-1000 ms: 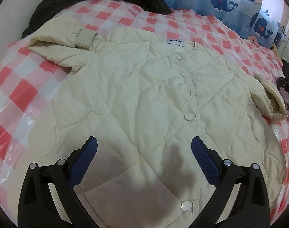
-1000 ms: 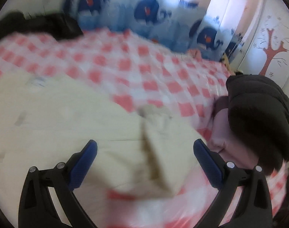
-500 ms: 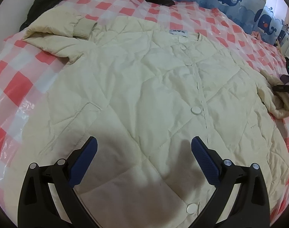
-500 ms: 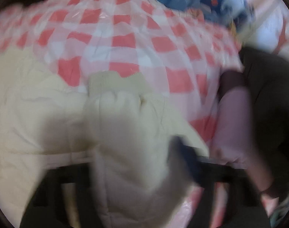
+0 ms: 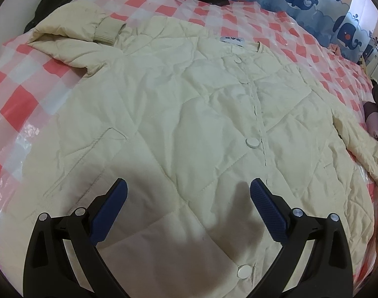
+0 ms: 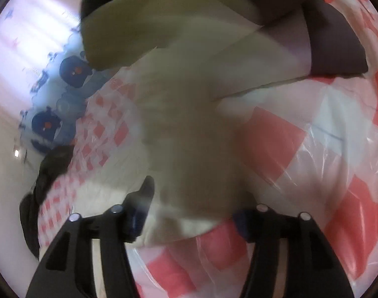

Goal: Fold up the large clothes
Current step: 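Grasp the ribbed cuff of a jacket sleeve with the right gripper, then lift the held sleeve and lay it across the jacket front with the right gripper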

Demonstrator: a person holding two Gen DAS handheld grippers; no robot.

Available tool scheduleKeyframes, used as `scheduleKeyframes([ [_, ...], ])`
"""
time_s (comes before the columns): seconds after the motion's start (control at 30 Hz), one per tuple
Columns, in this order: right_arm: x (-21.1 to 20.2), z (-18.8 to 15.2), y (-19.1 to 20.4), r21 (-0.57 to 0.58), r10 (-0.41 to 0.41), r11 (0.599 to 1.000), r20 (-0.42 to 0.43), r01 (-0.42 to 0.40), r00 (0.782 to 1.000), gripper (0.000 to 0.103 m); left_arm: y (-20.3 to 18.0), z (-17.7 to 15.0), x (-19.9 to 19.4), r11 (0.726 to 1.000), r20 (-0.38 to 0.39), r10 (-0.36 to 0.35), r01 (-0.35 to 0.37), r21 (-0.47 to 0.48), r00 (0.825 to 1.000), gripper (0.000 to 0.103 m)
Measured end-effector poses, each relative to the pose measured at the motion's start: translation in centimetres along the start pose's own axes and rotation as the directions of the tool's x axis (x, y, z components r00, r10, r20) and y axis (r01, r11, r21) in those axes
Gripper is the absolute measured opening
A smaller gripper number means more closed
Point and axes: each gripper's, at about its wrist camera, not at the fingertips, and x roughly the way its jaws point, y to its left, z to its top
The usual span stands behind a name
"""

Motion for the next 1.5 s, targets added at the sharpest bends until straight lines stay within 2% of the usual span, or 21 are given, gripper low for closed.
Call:
scheduleKeyframes([
  [0.07,0.1,0.6,0.4,0.011,0.021,1.0,-0.005,-0.021,1.0,0.074,0.0,0.0,0.1,1.0,0.0,0.002,-0.002,0.002,1.0,0.095],
  [0.13,0.5,1.4,0.0,0.055,0.059,0.997,0.001,-0.059,0.998,0.074,-0.1,0.0,0.1,1.0,0.0,0.005,-0.005,0.006,1.0,0.095],
  [0.23,1.4,2.1,-1.5,0.203,0.139,0.969,0.026,-0.141,0.99,0.074,-0.2,-0.1,0.3,1.0,0.001,0.011,-0.011,0.015,1.0,0.095],
  [0.37,1.5,2.1,-2.4,0.263,0.183,0.944,0.089,-0.201,0.979,0.074,-0.4,-0.3,0.5,1.0,-0.003,0.013,-0.013,0.019,1.0,0.095],
  [0.47,1.4,2.3,-2.2,0.258,0.202,0.938,0.13,-0.23,0.971,0.06,-0.6,-0.3,0.4,1.0,0.001,0.012,-0.012,0.028,1.0,0.095],
  [0.53,0.6,2.4,-2.3,0.216,0.226,0.943,0.147,-0.255,0.963,0.035,-0.7,-0.3,0.4,0.999,-0.001,0.01,-0.01,0.031,1.0,0.095],
  [0.57,0.5,2.6,-1.6,0.18,0.237,0.948,0.153,-0.263,0.959,0.032,-0.7,-0.3,0.5,0.999,-0.002,0.009,-0.009,0.031,1.0,0.095],
  [0.63,0.4,3.0,-0.9,0.139,0.234,0.958,0.134,-0.252,0.963,0.033,-0.7,-0.4,0.5,1.0,-0.003,0.008,-0.008,0.028,1.0,0.095],
  [0.67,0.8,3.5,-1.1,0.163,0.234,0.954,0.119,-0.252,0.965,0.034,-0.7,-0.4,0.5,1.0,-0.003,0.006,-0.006,0.027,1.0,0.095],
  [0.7,0.7,3.7,-1.5,0.189,0.223,0.951,0.13,-0.244,0.966,0.042,-0.7,-0.4,0.5,1.0,-0.002,0.006,-0.006,0.029,1.0,0.095],
  [0.73,0.3,3.7,-2.0,0.209,0.219,0.947,0.139,-0.245,0.966,0.043,-0.7,-0.4,0.5,0.999,-0.001,0.009,-0.009,0.031,1.0,0.095],
  [0.77,0.4,4.1,-2.3,0.231,0.237,0.936,0.146,-0.266,0.96,0.043,-0.7,-0.4,0.5,0.999,-0.001,0.011,-0.011,0.031,1.0,0.095],
  [0.87,0.9,4.4,-2.2,0.219,0.225,0.944,0.117,-0.246,0.967,0.043,-0.7,-0.4,0.5,0.999,-0.005,0.012,-0.012,0.034,1.0,0.095],
  [1.0,-0.7,4.1,-0.4,0.132,0.272,0.947,0.163,-0.294,0.948,0.038,-0.8,-0.4,0.6,0.999,-0.007,0.016,-0.015,0.032,1.0,0.095],
  [1.07,0.2,4.0,-1.3,0.22,0.283,0.926,0.133,-0.307,0.95,0.042,-0.9,-0.5,0.6,0.999,-0.007,0.017,-0.017,0.035,1.0,0.095],
  [1.1,0.7,3.9,-2.4,0.286,0.276,0.909,0.134,-0.304,0.952,0.049,-0.8,-0.4,0.6,0.999,-0.007,0.017,-0.016,0.035,1.0,0.095],
  [1.2,1.8,3.6,-4.7,0.374,0.291,0.869,0.141,-0.323,0.946,0.05,-0.8,-0.4,0.6,0.999,-0.007,0.016,-0.015,0.033,1.0,0.095],
  [1.27,2.2,3.3,-4.8,0.364,0.277,0.878,0.142,-0.31,0.95,0.032,-0.8,-0.4,0.6,0.999,-0.006,0.018,-0.017,0.035,1.0,0.095],
  [1.3,2.1,3.3,-4.5,0.347,0.263,0.889,0.148,-0.299,0.953,0.017,-0.7,-0.4,0.6,0.999,-0.006,0.018,-0.018,0.037,1.0,0.095],
  [1.4,0.5,3.4,-1.8,0.196,0.239,0.942,0.176,-0.272,0.955,0.013,-0.7,-0.4,0.7,0.999,-0.005,0.016,-0.016,0.039,1.0,0.095],
  [1.5,-1.6,3.7,1.9,0.053,0.264,0.958,0.21,-0.281,0.941,0.013,-0.8,-0.4,0.7,0.999,-0.004,0.015,-0.014,0.04,1.0,0.095],
])
